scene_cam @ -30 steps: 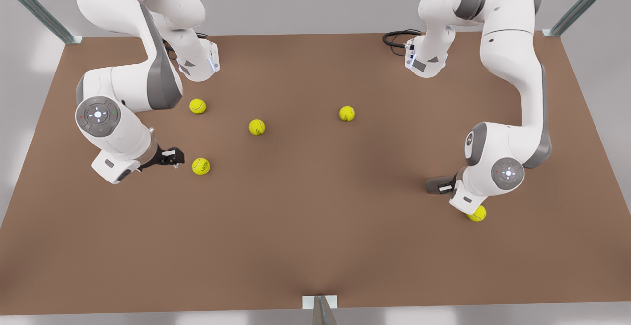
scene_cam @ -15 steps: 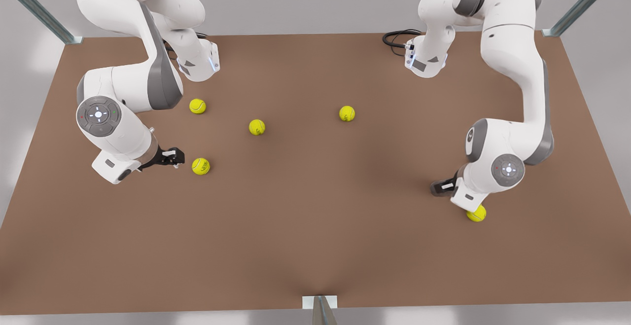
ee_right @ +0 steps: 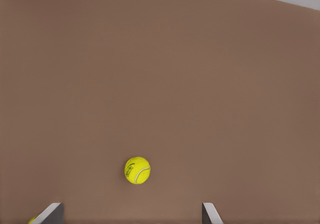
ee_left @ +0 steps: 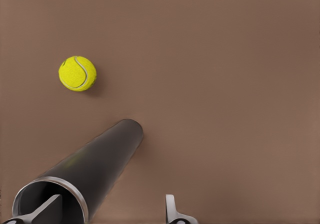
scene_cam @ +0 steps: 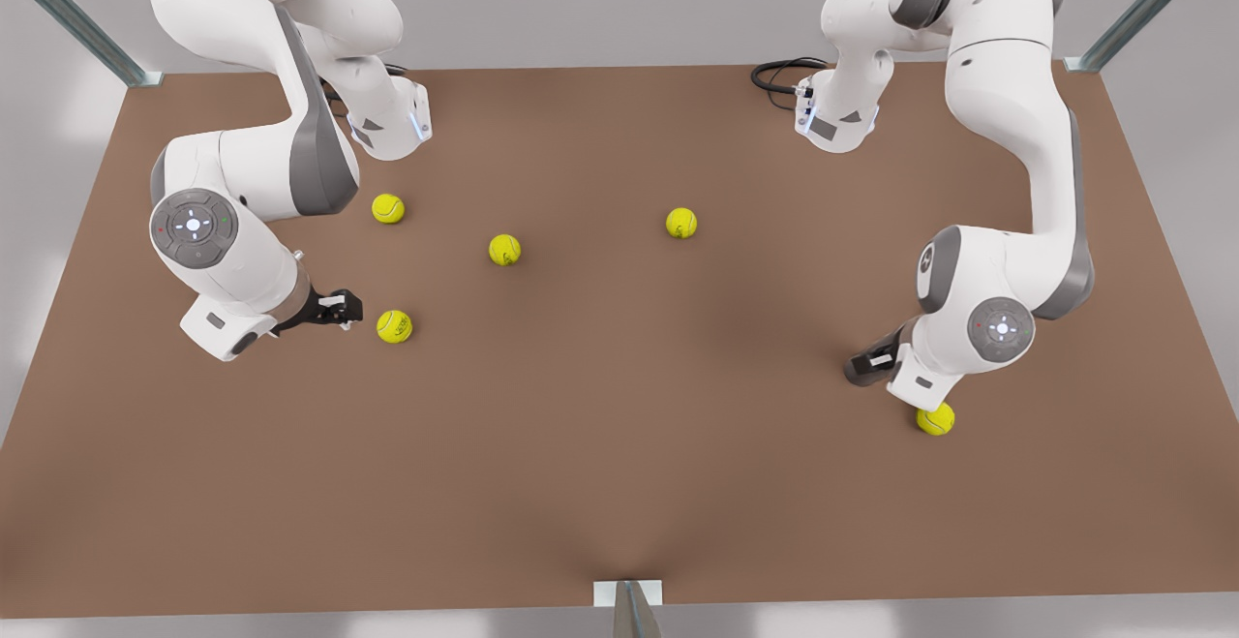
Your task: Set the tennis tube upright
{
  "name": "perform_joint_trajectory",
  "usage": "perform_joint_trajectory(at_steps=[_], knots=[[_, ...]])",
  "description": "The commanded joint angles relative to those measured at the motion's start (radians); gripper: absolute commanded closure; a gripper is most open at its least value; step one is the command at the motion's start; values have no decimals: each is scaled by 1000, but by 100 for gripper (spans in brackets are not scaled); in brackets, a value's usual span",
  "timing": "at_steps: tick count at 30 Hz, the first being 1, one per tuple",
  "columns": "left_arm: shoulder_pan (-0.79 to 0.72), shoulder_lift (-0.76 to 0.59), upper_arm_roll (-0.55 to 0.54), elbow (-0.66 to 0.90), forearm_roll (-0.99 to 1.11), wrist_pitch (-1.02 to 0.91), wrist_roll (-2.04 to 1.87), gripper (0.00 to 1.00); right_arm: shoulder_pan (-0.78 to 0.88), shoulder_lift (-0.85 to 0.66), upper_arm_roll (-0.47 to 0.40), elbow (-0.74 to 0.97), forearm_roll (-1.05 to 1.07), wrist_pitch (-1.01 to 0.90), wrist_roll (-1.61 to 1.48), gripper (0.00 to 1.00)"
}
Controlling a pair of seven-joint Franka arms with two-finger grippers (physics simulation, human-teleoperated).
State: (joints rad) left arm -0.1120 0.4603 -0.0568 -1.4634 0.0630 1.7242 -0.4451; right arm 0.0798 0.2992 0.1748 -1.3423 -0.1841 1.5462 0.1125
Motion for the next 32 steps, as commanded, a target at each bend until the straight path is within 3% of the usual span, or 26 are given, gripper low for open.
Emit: perform_joint_trajectory(at_steps=[1,7,12,17,32], knots=[[0,0,0,0,1,0,0,0,0,0,0,0,0,0,1,0],[2,-3,-5,40,1,-77,5,0,0,0,0,0,0,0,-1,0],[9,-8,-9,235,-9,-290,240,0,0,1,0,0,0,0,1,0],[9,-84,-21,232,-6,-282,244,0,0,1,0,0,0,0,-1,0],[5,-83,-23,232,-5,-284,241,0,-3,6,0,5,2,2,-2,0]])
